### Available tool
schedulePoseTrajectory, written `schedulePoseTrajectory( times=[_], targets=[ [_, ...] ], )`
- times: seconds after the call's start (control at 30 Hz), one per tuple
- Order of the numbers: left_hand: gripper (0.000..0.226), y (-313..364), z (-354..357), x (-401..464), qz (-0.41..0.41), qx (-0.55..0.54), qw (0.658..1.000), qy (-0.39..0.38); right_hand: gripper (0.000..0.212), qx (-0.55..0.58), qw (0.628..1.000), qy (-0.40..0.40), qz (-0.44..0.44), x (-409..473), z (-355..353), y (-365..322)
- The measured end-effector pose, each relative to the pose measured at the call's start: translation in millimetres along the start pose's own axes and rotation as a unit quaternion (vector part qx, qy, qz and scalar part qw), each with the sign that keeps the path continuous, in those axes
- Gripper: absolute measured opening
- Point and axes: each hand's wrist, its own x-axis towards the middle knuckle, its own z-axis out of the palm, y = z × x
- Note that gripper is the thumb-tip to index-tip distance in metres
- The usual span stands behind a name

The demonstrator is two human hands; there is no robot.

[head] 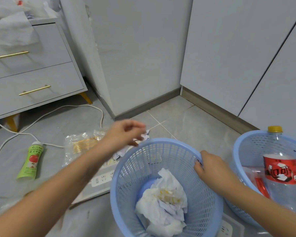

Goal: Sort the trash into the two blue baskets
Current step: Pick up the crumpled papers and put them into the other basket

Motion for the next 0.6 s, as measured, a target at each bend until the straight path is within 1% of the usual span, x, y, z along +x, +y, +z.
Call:
schedulePoseTrajectory(
  times=[0.07, 0.1, 0.2, 0.3, 0.37, 0.47, 0.53, 0.6],
  targets=[
    [0.009, -3.2, -26.3, 18.4, -0.027, -0.062, 0.995, 0.077, 0.033, 0.001, 1.000, -0.001, 0.001, 0.6, 0.9, -1.8],
    [0.009, -11.0, -36.5, 28.6, -0.045, -0.069, 0.992, 0.098, 0.032, 0.001, 1.000, 0.000, 0.000, 0.7, 1.5, -3.0],
    [0.019, -53.7, -54.5, 56.5, -0.124, -0.036, 0.986, 0.108, 0.027, 0.003, 1.000, 0.002, -0.002, 1.1, 3.9, -5.7],
    [0.031, -102.4, -56.4, 69.7, -0.204, 0.006, 0.973, 0.106, 0.023, 0.008, 1.000, 0.007, -0.001, 0.9, 5.4, -4.7],
    [0.033, -127.9, -52.1, 76.1, -0.238, 0.007, 0.964, 0.114, 0.024, 0.014, 1.000, 0.009, 0.001, 0.9, 5.3, -3.0],
    [0.027, -153.2, -39.9, 88.2, -0.249, 0.037, 0.958, 0.137, 0.027, 0.025, 1.000, 0.009, 0.002, 0.8, 4.5, 0.9],
    [0.025, -163.1, -29.5, 96.4, -0.239, 0.103, 0.958, 0.124, 0.025, 0.030, 1.000, 0.006, -0.003, 0.4, 2.4, 4.2],
    [0.021, -171.7, -20.2, 105.0, -0.231, 0.172, 0.953, 0.093, 0.025, 0.044, 0.999, -0.002, -0.010, -0.5, 0.0, 7.7]
  ],
)
